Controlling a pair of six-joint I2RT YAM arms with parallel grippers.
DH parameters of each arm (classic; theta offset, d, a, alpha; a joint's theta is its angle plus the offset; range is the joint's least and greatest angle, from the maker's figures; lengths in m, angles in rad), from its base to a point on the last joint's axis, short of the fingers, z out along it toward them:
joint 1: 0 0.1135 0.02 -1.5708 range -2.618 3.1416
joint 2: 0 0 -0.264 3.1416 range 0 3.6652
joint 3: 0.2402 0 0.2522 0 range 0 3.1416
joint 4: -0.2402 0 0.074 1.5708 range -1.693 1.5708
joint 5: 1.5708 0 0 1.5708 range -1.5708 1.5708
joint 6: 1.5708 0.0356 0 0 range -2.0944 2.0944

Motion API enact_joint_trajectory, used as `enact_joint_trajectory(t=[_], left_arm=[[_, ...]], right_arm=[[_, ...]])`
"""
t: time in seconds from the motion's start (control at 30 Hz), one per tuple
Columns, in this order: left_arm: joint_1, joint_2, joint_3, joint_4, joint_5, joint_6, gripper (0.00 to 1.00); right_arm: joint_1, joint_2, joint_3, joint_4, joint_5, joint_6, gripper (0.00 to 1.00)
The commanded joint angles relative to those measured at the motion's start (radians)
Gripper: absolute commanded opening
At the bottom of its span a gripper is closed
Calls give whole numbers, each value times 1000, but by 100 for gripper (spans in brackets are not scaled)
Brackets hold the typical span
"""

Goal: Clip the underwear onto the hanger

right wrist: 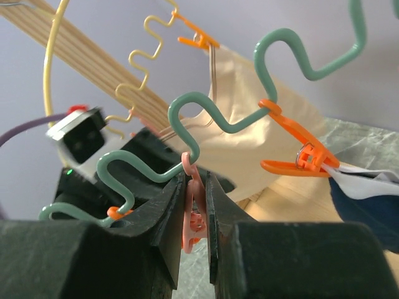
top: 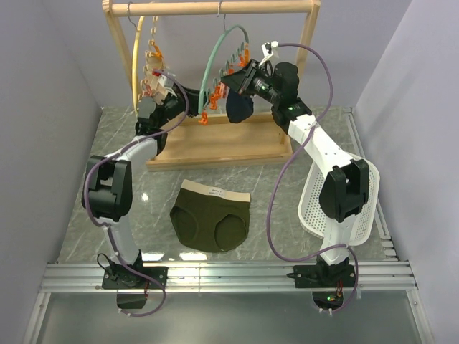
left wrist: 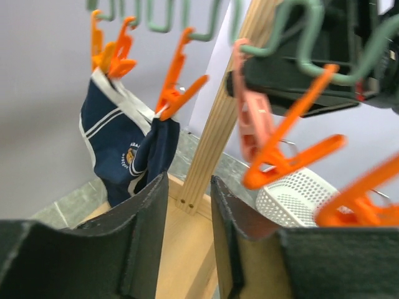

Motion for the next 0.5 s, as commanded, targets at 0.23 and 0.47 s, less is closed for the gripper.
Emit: enact_joint_trajectory(t=[0.23, 0.47], left_arm=[[11, 91, 147, 161, 138, -223, 41], [-9, 94, 136, 243, 210, -247, 50]], right_arm=[[-11, -22, -39, 132, -49, -55, 0], [-9, -19, -45, 147, -30, -52, 0]])
